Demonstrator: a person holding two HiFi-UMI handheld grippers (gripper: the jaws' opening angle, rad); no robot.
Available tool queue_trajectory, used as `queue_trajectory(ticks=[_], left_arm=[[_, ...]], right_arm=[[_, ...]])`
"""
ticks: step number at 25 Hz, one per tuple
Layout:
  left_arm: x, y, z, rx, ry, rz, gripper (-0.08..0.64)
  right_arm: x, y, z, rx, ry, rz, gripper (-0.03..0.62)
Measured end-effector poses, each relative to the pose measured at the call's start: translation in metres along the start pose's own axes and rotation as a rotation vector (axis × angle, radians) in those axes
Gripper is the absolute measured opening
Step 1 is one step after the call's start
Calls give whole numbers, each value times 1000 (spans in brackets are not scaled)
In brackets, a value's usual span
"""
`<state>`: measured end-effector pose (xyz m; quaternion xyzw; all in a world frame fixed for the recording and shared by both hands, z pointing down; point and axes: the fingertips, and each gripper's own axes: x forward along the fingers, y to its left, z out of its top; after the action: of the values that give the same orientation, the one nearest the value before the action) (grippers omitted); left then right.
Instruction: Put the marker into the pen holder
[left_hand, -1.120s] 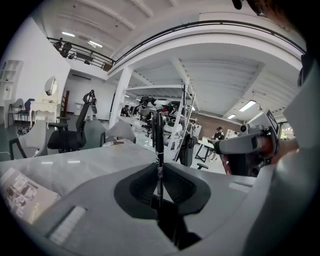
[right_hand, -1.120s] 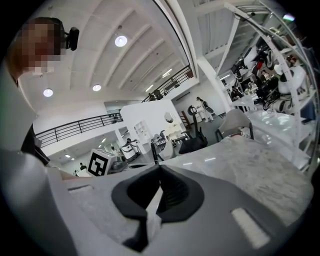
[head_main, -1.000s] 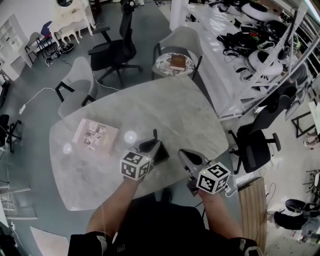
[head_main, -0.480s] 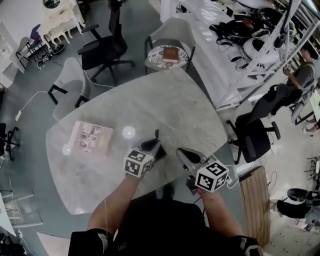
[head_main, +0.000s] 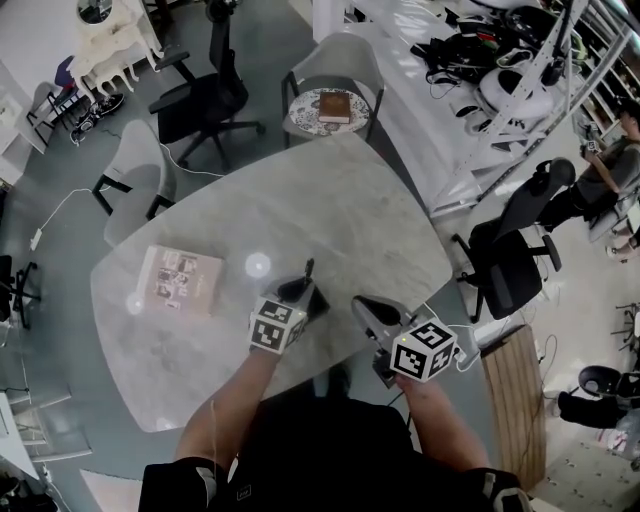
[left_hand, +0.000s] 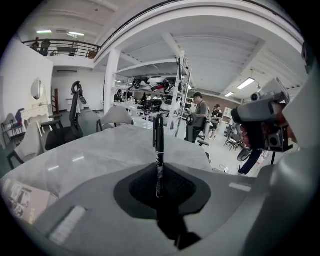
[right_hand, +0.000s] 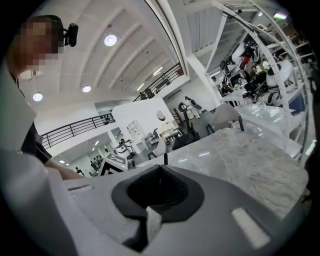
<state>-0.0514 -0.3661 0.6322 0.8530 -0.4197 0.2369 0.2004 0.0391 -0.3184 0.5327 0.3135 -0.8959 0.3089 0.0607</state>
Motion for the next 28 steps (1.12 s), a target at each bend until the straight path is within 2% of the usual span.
queue_trajectory(ticks=[8, 15, 21, 28], left_arm=[[2, 9, -11, 17, 70, 53, 46], [2, 8, -18, -1, 100, 43, 46], [3, 4, -17, 9, 145, 6, 46], [4, 3, -16, 0, 142, 12, 46]], right_arm=[[0, -4, -5, 8, 4, 7, 3], [-2, -3, -6, 20, 1, 4, 3], [0, -3, -8, 21, -2, 8, 3], [-2, -3, -10, 30, -9, 9, 3]])
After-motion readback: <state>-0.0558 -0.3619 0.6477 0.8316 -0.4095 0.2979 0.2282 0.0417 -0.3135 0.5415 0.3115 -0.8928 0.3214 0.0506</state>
